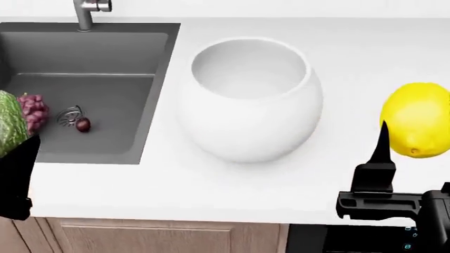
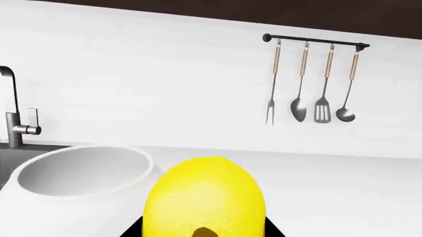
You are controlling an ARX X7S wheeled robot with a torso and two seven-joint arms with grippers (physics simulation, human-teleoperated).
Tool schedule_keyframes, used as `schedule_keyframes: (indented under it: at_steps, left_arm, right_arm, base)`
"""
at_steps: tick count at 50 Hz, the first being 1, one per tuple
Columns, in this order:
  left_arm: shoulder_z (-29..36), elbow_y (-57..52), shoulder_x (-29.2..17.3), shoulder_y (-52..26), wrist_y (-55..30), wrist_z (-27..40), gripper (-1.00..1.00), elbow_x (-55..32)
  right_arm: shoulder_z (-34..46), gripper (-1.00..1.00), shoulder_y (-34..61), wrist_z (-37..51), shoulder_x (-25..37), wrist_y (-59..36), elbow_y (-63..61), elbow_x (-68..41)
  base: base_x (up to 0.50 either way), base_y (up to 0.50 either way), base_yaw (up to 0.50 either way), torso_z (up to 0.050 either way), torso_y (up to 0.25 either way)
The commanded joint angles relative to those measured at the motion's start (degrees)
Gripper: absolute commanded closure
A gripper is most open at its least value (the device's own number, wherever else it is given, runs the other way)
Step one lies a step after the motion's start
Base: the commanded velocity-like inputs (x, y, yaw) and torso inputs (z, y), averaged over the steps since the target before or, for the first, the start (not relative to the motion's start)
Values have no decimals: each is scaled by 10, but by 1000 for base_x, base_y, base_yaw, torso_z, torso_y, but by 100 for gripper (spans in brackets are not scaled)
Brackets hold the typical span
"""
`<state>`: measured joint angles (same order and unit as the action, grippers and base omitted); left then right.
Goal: There is a mixed pile of frozen fruits and vegetables on the counter. Locate all the frozen vegetables and place the items in a bowl on the counter. Take all the frozen fruits and defrost them in a running sink.
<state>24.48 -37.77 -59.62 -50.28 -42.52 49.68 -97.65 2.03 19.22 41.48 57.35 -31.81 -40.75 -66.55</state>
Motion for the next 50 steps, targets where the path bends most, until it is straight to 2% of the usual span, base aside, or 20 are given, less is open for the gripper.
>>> schedule_keyframes:
  at_steps: [1, 11, 25, 29, 39, 45, 50]
  left_arm:
    - [-22, 9, 5, 8, 29, -13, 100, 15]
    - [-33, 3, -16, 21, 36, -17, 100, 11]
    - [-28, -2, -10, 16, 30, -15, 100, 9]
    - [-20, 2, 4, 16, 28, -16, 100, 18]
    - [-29, -9, -9, 10, 30, -10, 100, -4]
    - [-23, -12, 3, -44, 10, -2, 100, -52]
    - [4, 18, 43, -167, -36, 7, 100, -141]
  right_arm:
    - [-12, 100, 13, -26, -11, -10, 3, 35]
    - [4, 100, 26, -31, -21, -11, 0, 49]
    - [-7, 100, 24, -30, -19, -5, 0, 45]
    - [-13, 100, 23, -31, -15, -3, 0, 43]
    - [-6, 100, 33, -22, -17, -13, 2, 32]
    - [-14, 100, 41, -17, -8, -20, 4, 18]
    - [-20, 100, 27, -21, -7, -15, 8, 18]
  base:
    - [457, -301, 0, 0, 0]
    - [489, -150, 0, 0, 2]
    - [500, 0, 0, 0, 1]
    - [500, -51, 0, 0, 3]
    - [396, -111, 0, 0, 2]
    - [0, 0, 0, 0, 0]
    - [0, 0, 0, 0, 0]
